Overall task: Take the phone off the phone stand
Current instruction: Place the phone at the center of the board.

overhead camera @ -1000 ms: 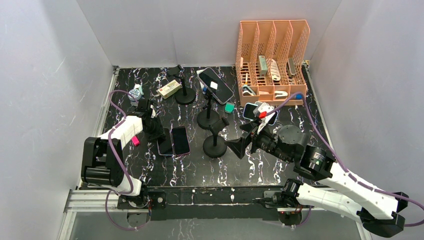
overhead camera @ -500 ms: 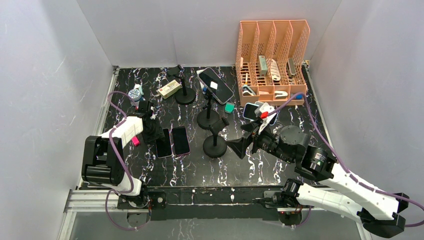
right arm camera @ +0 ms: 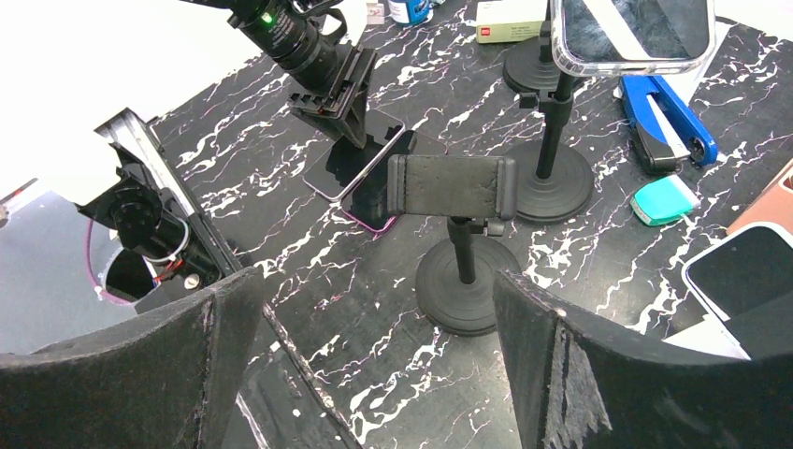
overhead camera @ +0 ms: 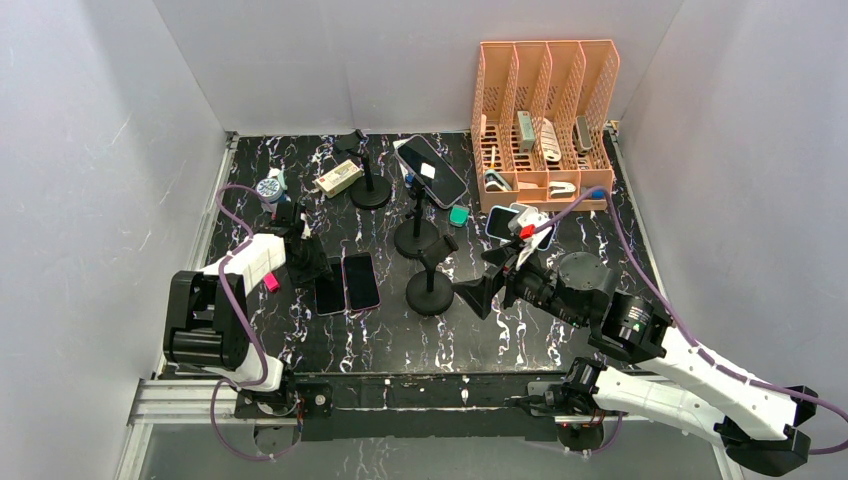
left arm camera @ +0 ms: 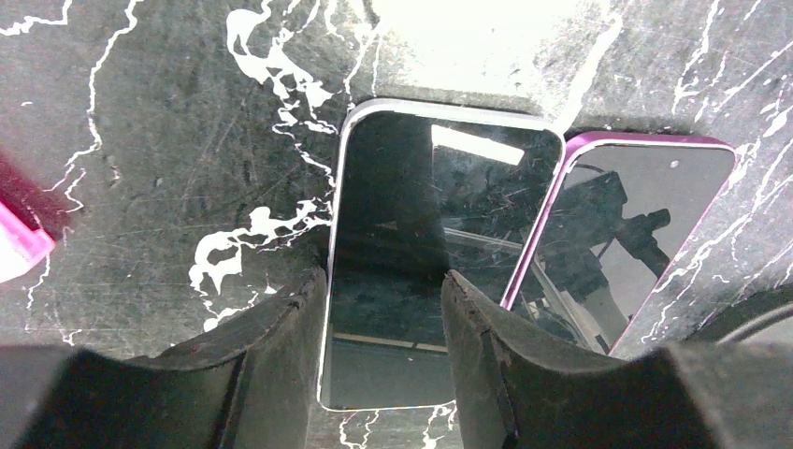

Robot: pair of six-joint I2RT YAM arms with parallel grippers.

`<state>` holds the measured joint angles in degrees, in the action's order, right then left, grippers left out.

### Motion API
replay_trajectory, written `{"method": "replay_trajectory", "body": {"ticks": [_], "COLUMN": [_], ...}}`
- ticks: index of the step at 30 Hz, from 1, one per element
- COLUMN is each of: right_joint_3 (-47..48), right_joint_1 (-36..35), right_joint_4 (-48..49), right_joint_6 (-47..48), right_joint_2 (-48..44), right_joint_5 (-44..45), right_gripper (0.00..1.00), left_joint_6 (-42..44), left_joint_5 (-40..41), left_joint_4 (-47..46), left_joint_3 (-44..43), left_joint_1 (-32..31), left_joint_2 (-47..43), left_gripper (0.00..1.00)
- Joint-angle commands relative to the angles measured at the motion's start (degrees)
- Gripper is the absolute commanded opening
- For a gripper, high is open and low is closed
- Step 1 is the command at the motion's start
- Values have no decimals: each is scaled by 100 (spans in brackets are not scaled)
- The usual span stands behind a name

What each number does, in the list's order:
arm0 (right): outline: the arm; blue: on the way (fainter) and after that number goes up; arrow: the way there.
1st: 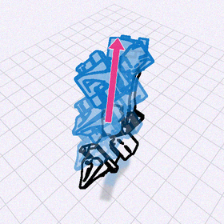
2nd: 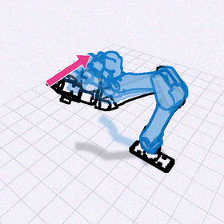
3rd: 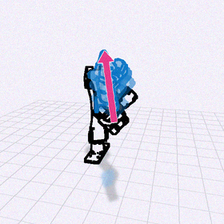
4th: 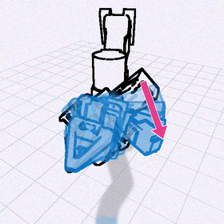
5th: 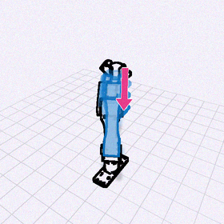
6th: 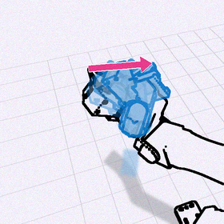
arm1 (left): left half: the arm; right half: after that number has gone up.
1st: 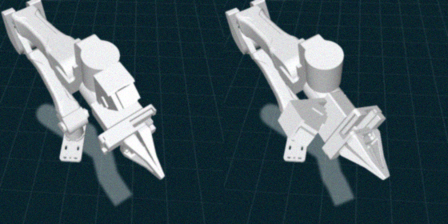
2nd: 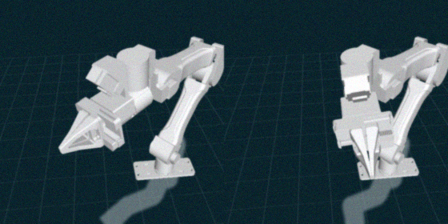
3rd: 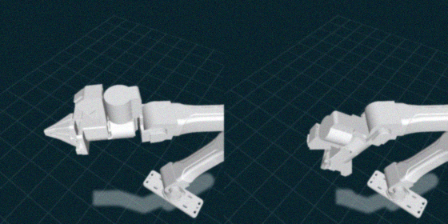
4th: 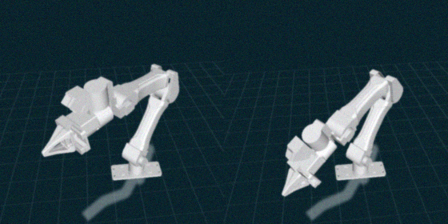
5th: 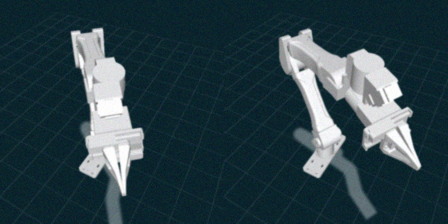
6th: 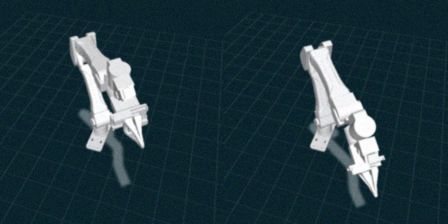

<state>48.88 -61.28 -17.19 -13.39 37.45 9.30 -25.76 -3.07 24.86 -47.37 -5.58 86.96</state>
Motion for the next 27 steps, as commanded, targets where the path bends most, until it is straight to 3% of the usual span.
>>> {"method": "replay_trajectory", "body": {"ticks": [1, 10, 16, 22, 23, 24, 25, 27], "right_joint_3": [-10, 31, 99, 255, 261, 243, 211, 92], "right_joint_1": [-31, -27, -33, -31, -33, -33, -34, -33], "right_joint_4": [109, 89, 59, -114, -92, -37, 47, 253], "right_joint_6": [-40, -39, -51, -300, -306, -294, -272, -245], "right_joint_2": [-50, -5, 36, 457, 536, 599, 644, 709], "right_joint_5": [72, 101, 344, 1225, 1240, 1213, 1184, 1128], "right_gripper": [99, 99, 99, 99, 99, 99, 99, 99], "left_joint_6": [-35, -122, -313, -197, -160, -116, -24, 138], "left_joint_5": [-268, -32, 479, 169, 91, 88, 79, 114], "left_joint_4": [-35, 102, 299, -171, -318, -438, -557, -720], "left_joint_3": [71, 6, -149, 186, 288, 384, 451, 544], "left_joint_1": [5, 5, 5, -28, -30, -42, -51, -93], "left_joint_2": [68, -309, -1269, -2542, -2740, -2893, -3012, -3173], "left_gripper": [46, 46, 47, 48, 52, 66, 73, 77]}}
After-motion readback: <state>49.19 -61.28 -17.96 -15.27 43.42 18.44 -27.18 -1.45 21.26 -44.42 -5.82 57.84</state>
